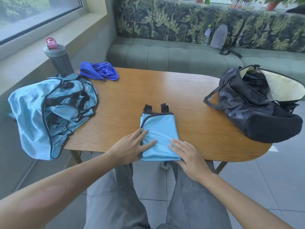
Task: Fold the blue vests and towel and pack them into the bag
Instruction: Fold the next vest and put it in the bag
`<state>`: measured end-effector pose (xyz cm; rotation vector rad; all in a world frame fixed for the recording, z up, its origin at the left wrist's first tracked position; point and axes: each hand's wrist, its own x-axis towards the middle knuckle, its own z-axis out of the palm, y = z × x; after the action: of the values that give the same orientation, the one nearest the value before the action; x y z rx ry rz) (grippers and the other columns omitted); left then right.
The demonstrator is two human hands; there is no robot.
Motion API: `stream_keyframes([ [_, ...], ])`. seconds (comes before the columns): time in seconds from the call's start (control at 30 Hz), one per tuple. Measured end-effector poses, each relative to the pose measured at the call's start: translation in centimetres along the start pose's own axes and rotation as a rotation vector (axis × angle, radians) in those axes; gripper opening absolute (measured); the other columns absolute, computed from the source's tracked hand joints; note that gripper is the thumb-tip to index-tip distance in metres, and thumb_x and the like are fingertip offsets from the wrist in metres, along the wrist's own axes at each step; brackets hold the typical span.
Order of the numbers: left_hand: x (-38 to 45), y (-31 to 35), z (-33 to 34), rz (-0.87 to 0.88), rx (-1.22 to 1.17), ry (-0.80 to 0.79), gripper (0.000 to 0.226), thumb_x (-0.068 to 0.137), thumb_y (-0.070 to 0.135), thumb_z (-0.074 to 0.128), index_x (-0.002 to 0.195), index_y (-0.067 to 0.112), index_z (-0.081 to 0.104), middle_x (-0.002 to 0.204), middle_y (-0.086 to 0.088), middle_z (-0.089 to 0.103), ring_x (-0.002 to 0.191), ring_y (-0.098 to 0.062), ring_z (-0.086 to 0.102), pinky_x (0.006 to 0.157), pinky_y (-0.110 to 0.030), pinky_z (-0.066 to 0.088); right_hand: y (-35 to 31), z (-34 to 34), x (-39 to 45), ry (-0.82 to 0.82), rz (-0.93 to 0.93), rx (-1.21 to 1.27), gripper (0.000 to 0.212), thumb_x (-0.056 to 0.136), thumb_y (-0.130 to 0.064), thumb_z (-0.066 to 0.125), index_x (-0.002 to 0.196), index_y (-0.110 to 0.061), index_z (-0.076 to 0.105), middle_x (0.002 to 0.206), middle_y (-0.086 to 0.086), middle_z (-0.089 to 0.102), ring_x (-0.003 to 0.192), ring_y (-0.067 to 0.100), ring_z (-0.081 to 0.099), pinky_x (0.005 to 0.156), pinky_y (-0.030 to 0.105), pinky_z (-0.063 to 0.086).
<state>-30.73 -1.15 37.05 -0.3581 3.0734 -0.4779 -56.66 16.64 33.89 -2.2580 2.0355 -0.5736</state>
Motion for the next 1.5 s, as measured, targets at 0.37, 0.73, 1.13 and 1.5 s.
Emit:
stream_keyframes([
  [0.37,2.4,-0.8,-2.0,-0.474,-0.831,0.211,0.057,0.102,0.064,0.028,0.105,0.021,0.065,0.09,0.003,0.065,0.092,-0.015,0.053,0.085,-0.042,0.049,-3.0,-2.9,5.6,0.29,0.529,0.623,0.015,0.101,-0.044,0.055,0.096,-0.03,0.056,0.079,0.005,0.064,0.065,0.019,0.055,0.058,0.035,0.041],
  [0.73,7.9,-2.3,-0.6,-1.026,-1.036,0.254,0.041,0.104,0.045,0.048,0.082,0.011,0.056,0.07,-0.003,0.063,0.066,-0.022,0.057,0.053,-0.033,0.036,-0.4,-1.3,14.0,0.166,0.745,0.326,0.036,0.106,-0.046,0.039,0.09,-0.015,0.047,0.074,0.001,0.055,0.065,0.018,0.05,0.051,0.034,0.033],
  [1.13,9.4,-2.6,0.0,-0.849,-0.366,0.255,0.025,0.099,0.033,0.062,0.1,0.012,0.05,0.085,-0.004,0.057,0.074,-0.026,0.056,0.061,-0.035,0.044,-0.5,-1.7,15.3,-0.034,0.684,-0.23,0.038,0.107,-0.049,0.027,0.114,-0.015,0.043,0.103,0.004,0.064,0.091,0.028,0.063,0.064,0.036,0.04],
  [1.5,11.8,-7.5,0.4,-0.082,-0.255,0.084,0.024,0.096,0.018,0.068,0.117,0.01,0.064,0.107,-0.003,0.066,0.102,-0.022,0.063,0.085,-0.034,0.053,4.2,-4.2,17.8,-0.364,0.812,0.312,0.04,0.087,-0.044,0.076,0.106,-0.009,0.07,0.106,0.004,0.073,0.099,0.024,0.067,0.08,0.037,0.053],
])
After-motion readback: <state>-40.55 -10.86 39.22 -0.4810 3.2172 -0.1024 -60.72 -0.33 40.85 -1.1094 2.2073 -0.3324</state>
